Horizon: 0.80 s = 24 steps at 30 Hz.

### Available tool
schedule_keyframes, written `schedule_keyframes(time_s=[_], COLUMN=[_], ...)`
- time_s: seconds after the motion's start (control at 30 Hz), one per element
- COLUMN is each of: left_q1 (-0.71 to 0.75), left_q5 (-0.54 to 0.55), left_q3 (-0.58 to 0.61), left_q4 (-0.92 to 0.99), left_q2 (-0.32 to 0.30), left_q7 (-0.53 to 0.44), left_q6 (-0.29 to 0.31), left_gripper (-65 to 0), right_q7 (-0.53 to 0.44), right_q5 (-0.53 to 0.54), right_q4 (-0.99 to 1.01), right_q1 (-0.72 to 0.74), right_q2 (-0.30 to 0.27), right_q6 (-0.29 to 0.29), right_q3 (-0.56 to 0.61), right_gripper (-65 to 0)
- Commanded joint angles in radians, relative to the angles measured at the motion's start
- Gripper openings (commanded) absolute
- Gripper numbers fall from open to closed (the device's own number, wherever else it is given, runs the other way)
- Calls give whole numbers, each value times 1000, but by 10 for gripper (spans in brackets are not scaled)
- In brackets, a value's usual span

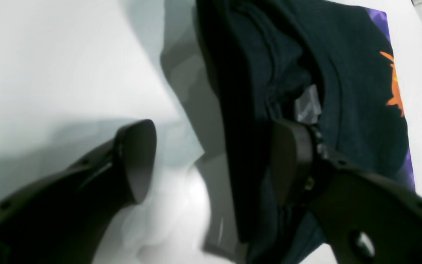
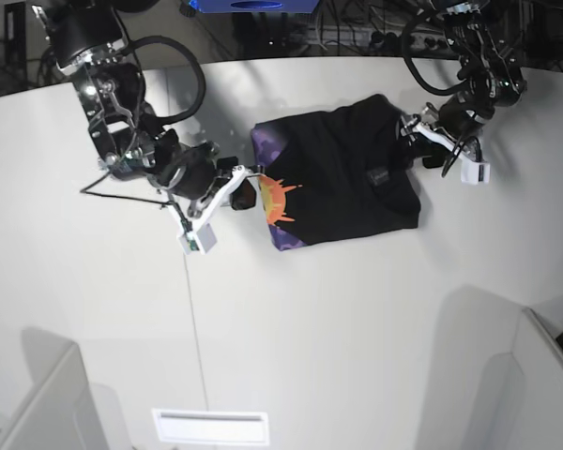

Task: Fold the T-shirt properly
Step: 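Square the folded bundle with both grippers and release, then grasp the bundle with the left gripper and rotate it so the print faces away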

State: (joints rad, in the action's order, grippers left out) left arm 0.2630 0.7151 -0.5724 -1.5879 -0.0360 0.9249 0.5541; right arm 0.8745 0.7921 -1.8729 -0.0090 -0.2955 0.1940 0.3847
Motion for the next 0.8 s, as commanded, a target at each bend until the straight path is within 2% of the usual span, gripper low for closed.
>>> schedule_keyframes(time_s=[0.0, 0.17, 0.27, 0.37, 0.47, 0.5, 0.57, 0.67, 0.77], left_q1=[-8, -40, -41, -41, -67, -77, -90, -129, -178], left_q5=[4, 2, 2, 2, 2, 2, 2, 2, 2], left_q3=[1, 12, 113, 170, 188, 203, 259, 400, 532], left_q4=[7, 71, 87, 85, 87, 94, 88, 85, 88], left_q2=[-8, -23, -64, -83, -100, -114, -147, -230, -293], left_q7=[3, 10, 4, 4, 10, 12, 12, 9, 6], left_q6=[2, 2, 1, 1, -1, -6, -47, -107, -116], left_gripper=[-202, -204, -252, -418, -627, -650, -650, -650, -650], right_q7=[-15, -15, -15, -16, -48, -59, -73, -97, -105], right_q5=[14, 14, 14, 14, 11, 11, 11, 11, 10], right_q4=[-23, -23, -23, -23, -23, -23, -23, -23, -21], right_q1=[1, -47, -67, -108, -148, -162, -184, -225, -266], right_q2=[0, -1, -6, -5, -6, -15, -41, -57, -57], right_q6=[-23, -34, -34, -34, -34, -34, -34, -34, -34], right_q3=[-23, -74, -82, -145, -198, -217, -246, -298, -370], right_gripper=[-650, -650, -650, -650, -650, -650, -650, -650, -650])
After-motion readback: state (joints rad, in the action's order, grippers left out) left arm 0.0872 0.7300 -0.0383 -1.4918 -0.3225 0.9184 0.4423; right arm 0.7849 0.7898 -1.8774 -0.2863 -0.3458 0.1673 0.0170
